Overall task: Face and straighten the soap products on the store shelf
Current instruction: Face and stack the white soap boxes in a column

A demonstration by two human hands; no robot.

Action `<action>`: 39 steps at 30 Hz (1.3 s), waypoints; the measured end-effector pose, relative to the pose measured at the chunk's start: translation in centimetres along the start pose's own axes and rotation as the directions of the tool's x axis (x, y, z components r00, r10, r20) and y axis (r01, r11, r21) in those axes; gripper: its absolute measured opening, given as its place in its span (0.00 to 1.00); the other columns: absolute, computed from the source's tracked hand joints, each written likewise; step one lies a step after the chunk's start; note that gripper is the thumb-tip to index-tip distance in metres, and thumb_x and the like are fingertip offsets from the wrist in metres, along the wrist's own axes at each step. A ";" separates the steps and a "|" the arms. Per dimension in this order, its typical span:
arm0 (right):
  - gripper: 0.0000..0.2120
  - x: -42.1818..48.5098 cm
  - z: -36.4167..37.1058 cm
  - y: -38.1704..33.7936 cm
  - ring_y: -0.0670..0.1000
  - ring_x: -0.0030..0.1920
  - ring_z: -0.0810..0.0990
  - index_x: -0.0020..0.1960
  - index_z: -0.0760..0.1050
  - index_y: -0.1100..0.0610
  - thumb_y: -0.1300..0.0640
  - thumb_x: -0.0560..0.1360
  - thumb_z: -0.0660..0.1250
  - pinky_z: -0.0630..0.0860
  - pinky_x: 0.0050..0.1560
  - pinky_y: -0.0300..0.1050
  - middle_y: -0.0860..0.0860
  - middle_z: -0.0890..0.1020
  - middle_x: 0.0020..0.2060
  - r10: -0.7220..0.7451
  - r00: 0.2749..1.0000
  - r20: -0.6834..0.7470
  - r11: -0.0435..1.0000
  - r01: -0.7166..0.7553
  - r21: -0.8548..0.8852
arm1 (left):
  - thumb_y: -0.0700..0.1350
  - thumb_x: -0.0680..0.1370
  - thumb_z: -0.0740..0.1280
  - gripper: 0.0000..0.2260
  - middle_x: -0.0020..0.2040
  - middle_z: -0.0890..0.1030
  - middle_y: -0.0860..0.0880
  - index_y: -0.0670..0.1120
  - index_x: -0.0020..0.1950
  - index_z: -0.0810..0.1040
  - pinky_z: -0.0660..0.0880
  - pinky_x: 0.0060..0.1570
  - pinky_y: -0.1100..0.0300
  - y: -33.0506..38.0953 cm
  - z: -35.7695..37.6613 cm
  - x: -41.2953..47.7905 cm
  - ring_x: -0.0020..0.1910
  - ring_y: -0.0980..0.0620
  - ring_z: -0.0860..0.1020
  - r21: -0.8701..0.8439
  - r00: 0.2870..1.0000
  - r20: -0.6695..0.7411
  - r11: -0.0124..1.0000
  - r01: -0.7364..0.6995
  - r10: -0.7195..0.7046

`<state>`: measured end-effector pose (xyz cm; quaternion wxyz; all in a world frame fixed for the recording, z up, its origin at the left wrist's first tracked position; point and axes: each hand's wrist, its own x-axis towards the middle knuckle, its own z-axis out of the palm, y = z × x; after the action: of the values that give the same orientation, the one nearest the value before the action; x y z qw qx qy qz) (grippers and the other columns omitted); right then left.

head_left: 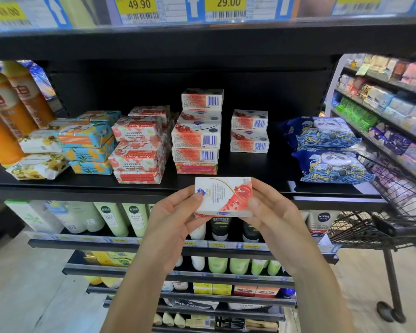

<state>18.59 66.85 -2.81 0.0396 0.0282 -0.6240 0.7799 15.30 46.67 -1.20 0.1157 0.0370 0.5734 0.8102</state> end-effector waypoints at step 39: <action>0.35 -0.4 0.0 0.2 0.53 0.62 0.83 0.69 0.77 0.55 0.38 0.68 0.76 0.75 0.67 0.54 0.54 0.85 0.59 0.011 0.996 -0.093 1.000 -0.009 0.018 | 0.50 0.76 0.70 0.20 0.60 0.85 0.42 0.39 0.63 0.82 0.74 0.69 0.46 -0.3 0.1 -0.5 0.63 0.45 0.82 0.060 1.000 0.020 0.998 -0.015 0.013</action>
<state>18.93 66.79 -3.00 0.0644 -0.0109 -0.6149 0.7859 15.87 46.73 -1.38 0.1144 0.0524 0.5962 0.7929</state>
